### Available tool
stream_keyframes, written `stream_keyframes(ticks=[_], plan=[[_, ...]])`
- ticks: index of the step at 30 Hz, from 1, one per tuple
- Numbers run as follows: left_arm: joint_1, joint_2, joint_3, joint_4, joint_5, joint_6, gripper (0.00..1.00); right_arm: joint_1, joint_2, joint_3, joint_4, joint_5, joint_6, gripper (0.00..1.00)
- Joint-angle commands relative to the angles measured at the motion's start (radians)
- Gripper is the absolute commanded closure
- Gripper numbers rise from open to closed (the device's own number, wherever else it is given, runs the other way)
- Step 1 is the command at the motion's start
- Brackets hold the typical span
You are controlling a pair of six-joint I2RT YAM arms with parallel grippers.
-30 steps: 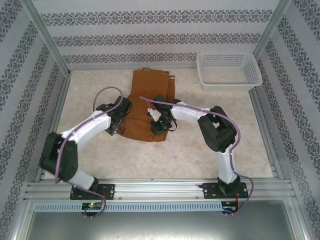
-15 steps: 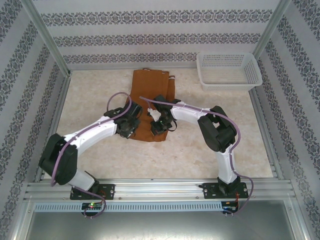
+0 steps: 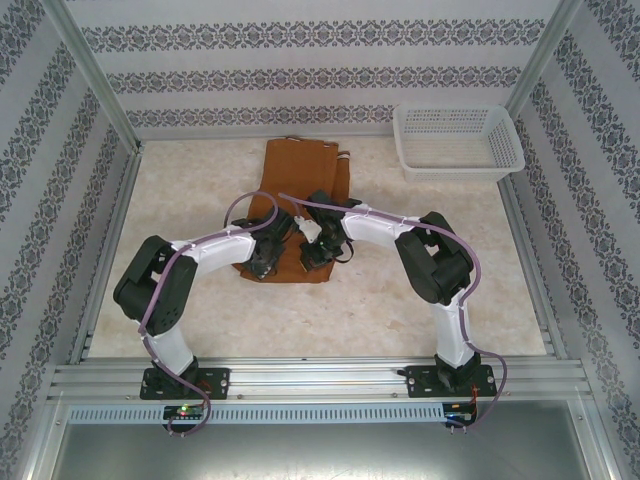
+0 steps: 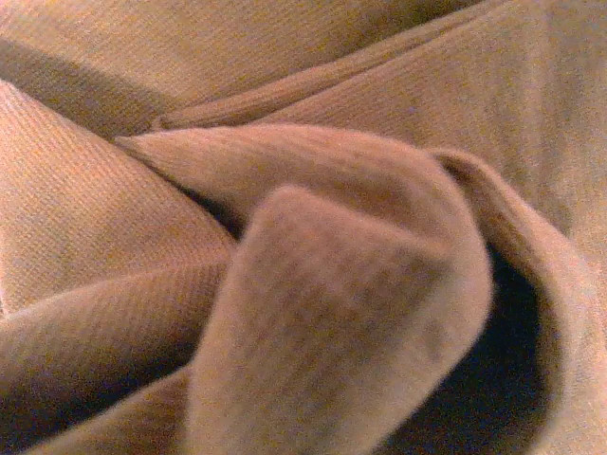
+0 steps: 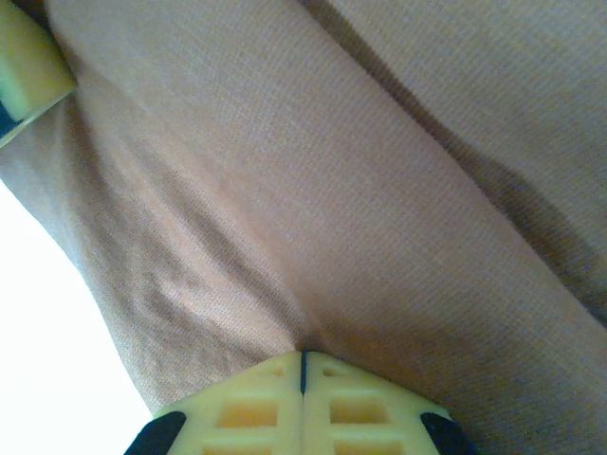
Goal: Roll up the long pants
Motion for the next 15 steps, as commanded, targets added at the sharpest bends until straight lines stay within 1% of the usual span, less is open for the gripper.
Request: stream_keyframes(ticks=[1, 2, 3, 4, 6, 7, 8, 10, 12, 15], plan=[[0.065, 0.019, -0.048, -0.122, -0.139, -0.005, 1.0, -0.013, 0.051, -0.055, -0.065, 0.077, -0.002, 1.0], [0.065, 0.019, -0.042, -0.123, -0.137, 0.003, 1.0, -0.011, 0.046, -0.057, -0.064, 0.077, -0.002, 1.0], [0.066, 0.02, -0.037, -0.127, -0.136, 0.008, 1.0, -0.006, 0.034, -0.063, -0.062, 0.077, -0.004, 0.97], [0.065, 0.019, -0.031, -0.126, -0.127, 0.012, 1.0, 0.002, 0.015, -0.068, -0.059, 0.075, -0.009, 0.84], [0.065, 0.021, -0.023, -0.108, -0.106, 0.019, 1.0, 0.032, -0.035, -0.068, -0.076, 0.096, -0.022, 0.49], [0.065, 0.025, -0.016, -0.102, -0.09, 0.018, 1.0, 0.054, -0.067, -0.072, -0.082, 0.137, -0.029, 0.43], [0.065, 0.028, -0.011, -0.092, -0.077, 0.021, 1.0, 0.088, -0.107, -0.077, -0.089, 0.205, -0.043, 0.39], [0.066, 0.04, 0.003, -0.074, -0.049, 0.031, 1.0, 0.159, -0.171, -0.073, -0.111, 0.341, -0.079, 0.37], [0.066, 0.051, 0.019, -0.07, -0.029, 0.035, 1.0, 0.243, -0.22, -0.074, -0.123, 0.507, -0.116, 0.33], [0.066, 0.059, 0.032, -0.057, -0.005, 0.039, 1.0, 0.355, -0.246, -0.107, -0.096, 0.709, -0.187, 0.3]])
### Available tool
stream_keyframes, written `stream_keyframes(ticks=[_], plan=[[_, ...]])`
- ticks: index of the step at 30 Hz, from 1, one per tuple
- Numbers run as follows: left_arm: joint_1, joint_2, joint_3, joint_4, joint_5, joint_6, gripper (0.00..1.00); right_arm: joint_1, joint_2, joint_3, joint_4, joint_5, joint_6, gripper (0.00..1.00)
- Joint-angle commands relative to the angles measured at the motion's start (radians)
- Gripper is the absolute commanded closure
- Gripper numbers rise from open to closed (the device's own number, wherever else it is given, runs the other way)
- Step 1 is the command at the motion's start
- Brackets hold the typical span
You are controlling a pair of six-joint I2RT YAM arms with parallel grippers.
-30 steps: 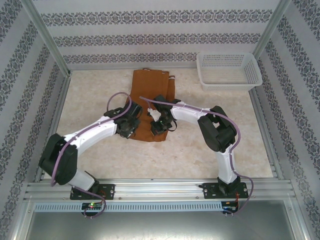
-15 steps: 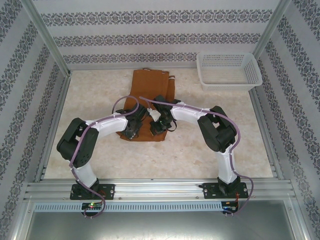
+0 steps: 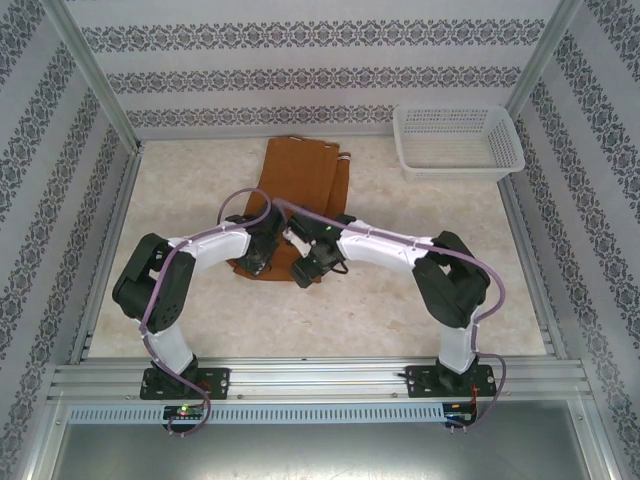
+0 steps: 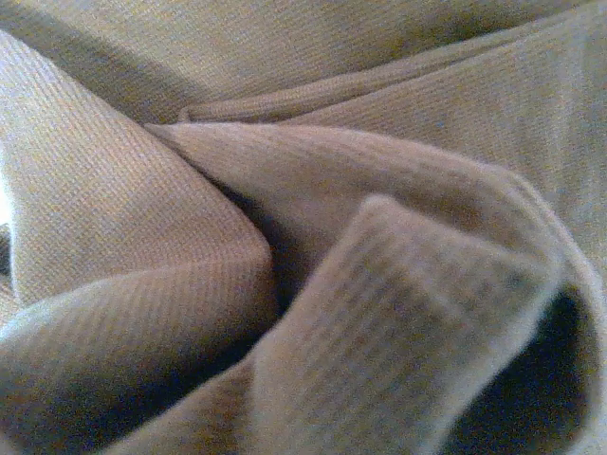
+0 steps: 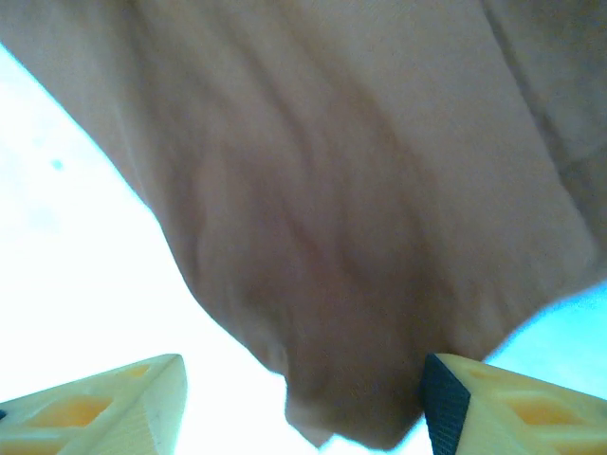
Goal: Roll up the long pants
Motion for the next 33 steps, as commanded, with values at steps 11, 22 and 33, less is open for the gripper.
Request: stream_keyframes(ticks=[11, 22, 33], plan=[[0.011, 0.026, 0.026, 0.006, 0.07, 0.045, 1.0, 0.247, 0.067, -0.109, 0.213, 0.569, -0.271, 0.29], [-0.004, -0.009, 0.001, 0.019, 0.087, 0.036, 1.0, 0.226, 0.149, -0.111, 0.525, 0.77, -0.592, 0.3], [-0.017, -0.084, -0.037, 0.004, 0.059, 0.029, 1.0, 0.115, 0.202, -0.117, 0.511, 0.591, -0.578, 1.0]])
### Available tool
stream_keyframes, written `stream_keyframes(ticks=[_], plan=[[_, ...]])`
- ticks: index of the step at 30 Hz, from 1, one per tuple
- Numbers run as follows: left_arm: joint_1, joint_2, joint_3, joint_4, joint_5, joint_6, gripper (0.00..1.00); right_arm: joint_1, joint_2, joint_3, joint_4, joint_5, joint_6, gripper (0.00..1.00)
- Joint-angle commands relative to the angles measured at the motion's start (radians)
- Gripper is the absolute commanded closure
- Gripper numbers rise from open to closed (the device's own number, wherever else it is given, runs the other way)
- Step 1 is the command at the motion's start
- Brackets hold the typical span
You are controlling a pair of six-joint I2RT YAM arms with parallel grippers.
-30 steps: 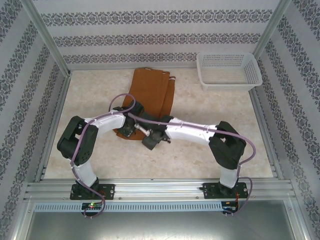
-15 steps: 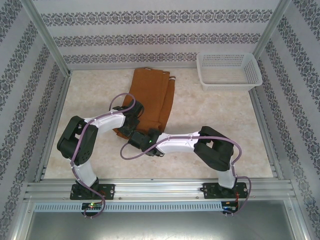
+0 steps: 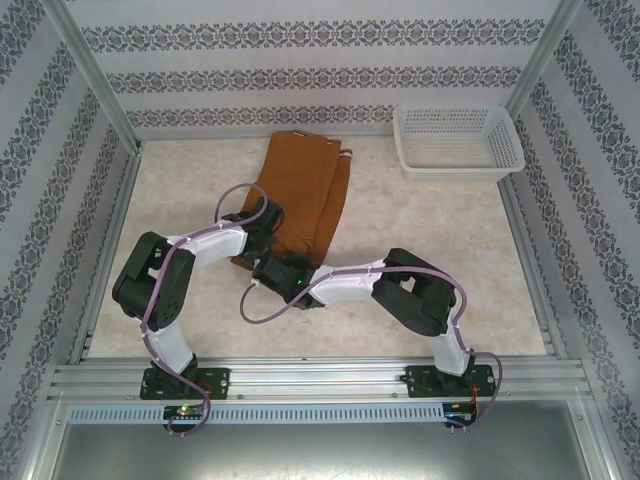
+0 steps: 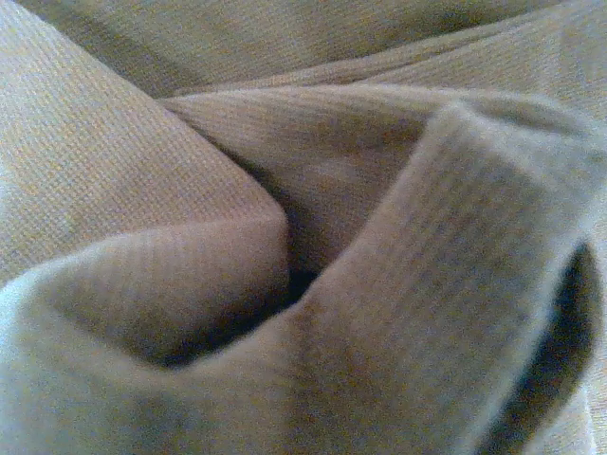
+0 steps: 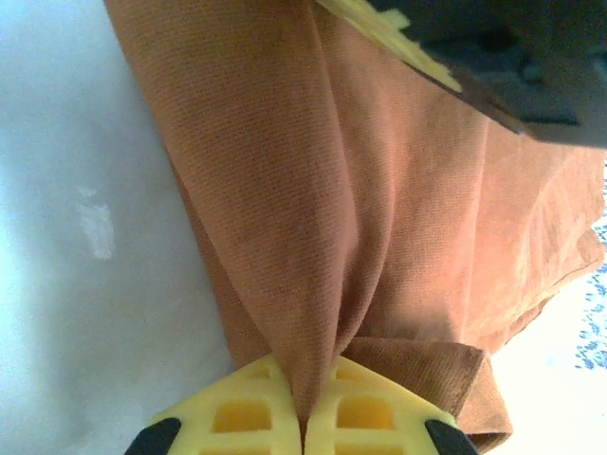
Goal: Roll up the long pants
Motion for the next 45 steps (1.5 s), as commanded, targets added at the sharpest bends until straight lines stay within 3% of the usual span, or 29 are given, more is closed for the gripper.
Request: stream_keyframes(ticks=[1, 2, 3, 5, 6, 7, 13, 25, 31, 41, 45], plan=[[-0.037, -0.092, -0.014, -0.099, 0.066, -0.007, 1.0, -0.08, 0.02, 0.005, -0.05, -0.066, 0.078, 1.0], [-0.03, -0.107, -0.007, -0.102, 0.063, -0.005, 0.99, -0.082, 0.002, 0.005, -0.076, -0.084, 0.109, 1.0], [-0.019, -0.127, 0.006, -0.102, 0.059, -0.002, 0.87, -0.085, -0.021, 0.009, -0.115, -0.111, 0.15, 1.0], [-0.003, -0.176, 0.039, -0.115, 0.033, 0.01, 0.45, -0.093, -0.065, 0.013, -0.177, -0.165, 0.216, 1.0], [0.003, -0.209, 0.066, -0.131, 0.007, 0.02, 0.16, -0.097, -0.089, 0.016, -0.206, -0.194, 0.25, 1.0], [0.008, -0.238, 0.097, -0.148, -0.019, 0.036, 0.01, -0.105, -0.111, 0.023, -0.242, -0.237, 0.278, 1.0], [0.026, -0.352, 0.223, -0.243, -0.1, 0.107, 0.0, -0.178, -0.195, 0.104, -0.415, -0.439, 0.405, 1.0], [-0.017, -0.468, -0.013, -0.185, 0.011, 0.006, 0.0, -0.318, -0.154, 0.264, -0.577, -0.739, 0.496, 1.0], [-0.079, -0.439, -0.054, -0.137, 0.012, -0.039, 0.0, -0.35, -0.094, 0.357, -0.623, -0.81, 0.525, 1.0], [-0.092, -0.303, -0.042, -0.105, -0.02, -0.079, 0.0, -0.374, -0.12, 0.396, -0.66, -0.861, 0.569, 1.0], [-0.089, -0.26, -0.046, -0.066, -0.082, -0.1, 0.0, -0.378, -0.141, 0.387, -0.67, -0.87, 0.577, 1.0]])
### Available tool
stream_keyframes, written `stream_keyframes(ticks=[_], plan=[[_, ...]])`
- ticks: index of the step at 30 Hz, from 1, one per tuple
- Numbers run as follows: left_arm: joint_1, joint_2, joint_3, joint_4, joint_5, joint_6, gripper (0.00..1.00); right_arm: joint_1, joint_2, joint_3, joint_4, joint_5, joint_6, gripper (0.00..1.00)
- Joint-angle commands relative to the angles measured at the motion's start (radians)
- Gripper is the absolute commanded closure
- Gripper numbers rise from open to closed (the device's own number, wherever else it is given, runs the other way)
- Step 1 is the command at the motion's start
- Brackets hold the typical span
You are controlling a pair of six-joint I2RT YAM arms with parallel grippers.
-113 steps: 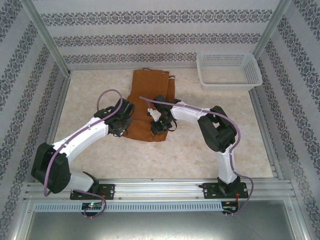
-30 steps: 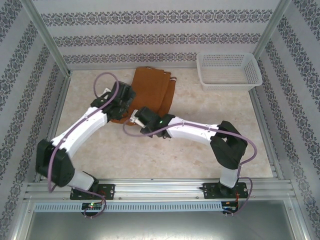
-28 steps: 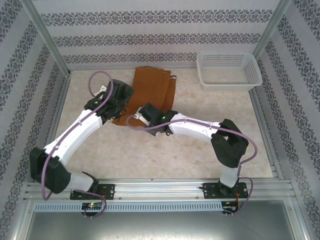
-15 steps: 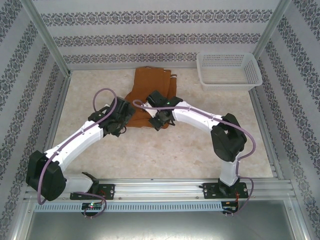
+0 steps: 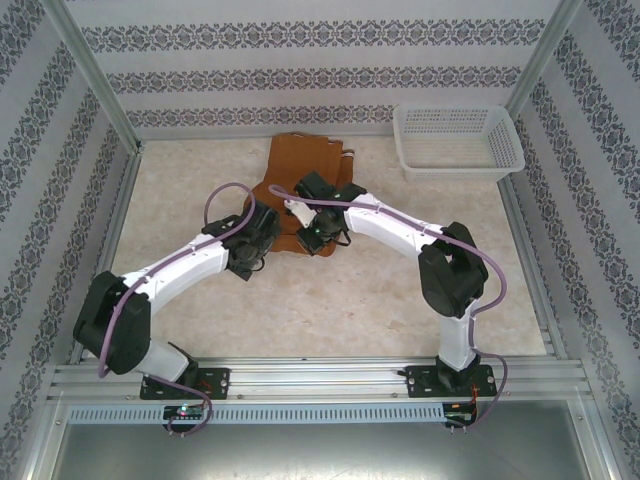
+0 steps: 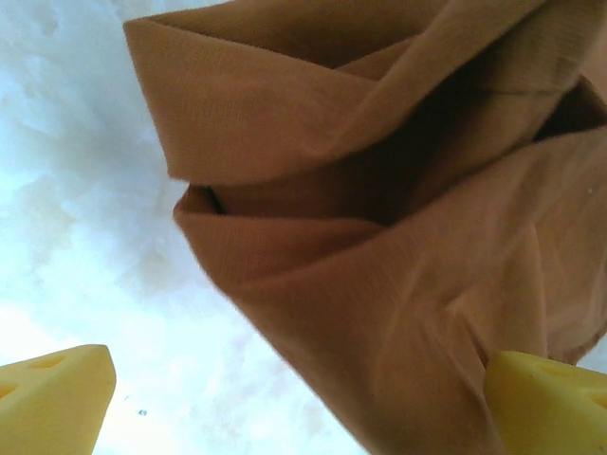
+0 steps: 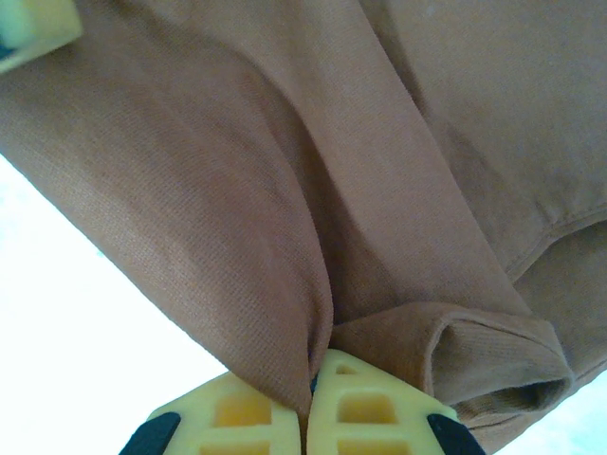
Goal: Roll up the long pants
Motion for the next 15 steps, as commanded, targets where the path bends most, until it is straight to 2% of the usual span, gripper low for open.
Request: stream_keyframes(ticks=[1, 5, 6, 7, 8, 10, 11, 15], plan=[[-0.007, 0.031, 0.015, 0.031, -0.093, -0.037, 0.0, -0.011, -0.057, 0.018, -0.035, -0.045, 0.034, 1.0], [0.005, 0.089, 0.105, -0.025, -0.188, -0.017, 0.0, -0.014, -0.078, 0.002, -0.047, -0.046, 0.035, 1.0], [0.013, 0.101, 0.12, -0.022, -0.19, 0.001, 0.05, -0.016, -0.083, -0.004, -0.049, -0.045, 0.034, 1.0], [0.024, 0.117, 0.134, -0.001, -0.184, 0.027, 0.22, -0.017, -0.088, -0.008, -0.051, -0.046, 0.033, 1.0], [0.033, 0.132, 0.149, -0.001, -0.187, 0.034, 0.49, -0.021, -0.093, -0.013, -0.053, -0.047, 0.033, 1.0], [0.047, 0.166, 0.185, -0.025, -0.189, 0.051, 0.95, -0.027, -0.097, -0.02, -0.06, -0.052, 0.032, 1.0], [0.054, 0.185, 0.207, -0.041, -0.18, 0.063, 1.0, -0.03, -0.098, -0.022, -0.065, -0.054, 0.03, 1.0], [0.07, 0.238, 0.238, -0.072, -0.151, 0.072, 1.0, -0.031, -0.102, -0.041, -0.062, -0.052, 0.028, 1.0]])
